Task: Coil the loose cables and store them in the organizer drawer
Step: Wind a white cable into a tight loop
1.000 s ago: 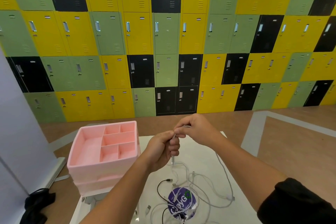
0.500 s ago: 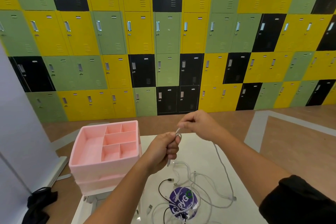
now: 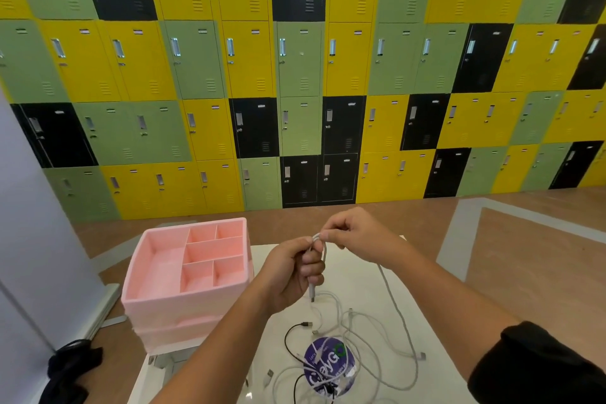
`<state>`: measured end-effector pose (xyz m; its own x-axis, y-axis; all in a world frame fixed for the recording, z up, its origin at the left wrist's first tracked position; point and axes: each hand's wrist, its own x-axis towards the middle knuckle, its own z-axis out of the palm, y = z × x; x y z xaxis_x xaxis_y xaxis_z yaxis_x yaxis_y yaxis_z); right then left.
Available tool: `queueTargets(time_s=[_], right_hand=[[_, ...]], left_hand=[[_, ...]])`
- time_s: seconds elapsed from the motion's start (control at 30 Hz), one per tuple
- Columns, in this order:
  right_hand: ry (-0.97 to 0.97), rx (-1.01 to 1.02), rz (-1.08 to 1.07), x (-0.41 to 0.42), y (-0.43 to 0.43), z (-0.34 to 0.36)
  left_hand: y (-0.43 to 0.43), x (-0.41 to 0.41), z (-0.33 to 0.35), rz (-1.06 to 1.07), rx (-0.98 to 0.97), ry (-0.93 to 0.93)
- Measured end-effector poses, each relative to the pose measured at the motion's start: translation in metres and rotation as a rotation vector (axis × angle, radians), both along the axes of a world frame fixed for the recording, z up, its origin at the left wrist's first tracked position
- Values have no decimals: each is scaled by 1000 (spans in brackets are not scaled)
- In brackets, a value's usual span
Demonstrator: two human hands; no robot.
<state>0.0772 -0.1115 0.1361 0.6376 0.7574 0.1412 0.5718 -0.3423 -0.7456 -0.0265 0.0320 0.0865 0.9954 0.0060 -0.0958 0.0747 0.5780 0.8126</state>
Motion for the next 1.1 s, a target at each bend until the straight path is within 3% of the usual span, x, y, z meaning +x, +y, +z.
queueTargets(time_s=[0.23,0.43,0.57,0.67,0.77,0.97,1.1], right_hand=[[-39,178,-46,3,10,-3],[-47,228,-115,4,11,-2],[183,168,-85,0,6,-4],[390,115,-106,-4,3,-18],[424,78,-124,-17,6,-35],[354,-56,-43,-45,15,-57],[433,-117,-7,-52,12,-55]], left_hand=[[-8,2,7,8,-126,24],[-9,3,10,89,35,-14],[-7,1,8,100,31,-82],[-1,2,8,51,-89,-93],[1,10,8,46,-269,-61],[3,20,6,345,-375,-37],[14,23,-1,529,-166,-53]])
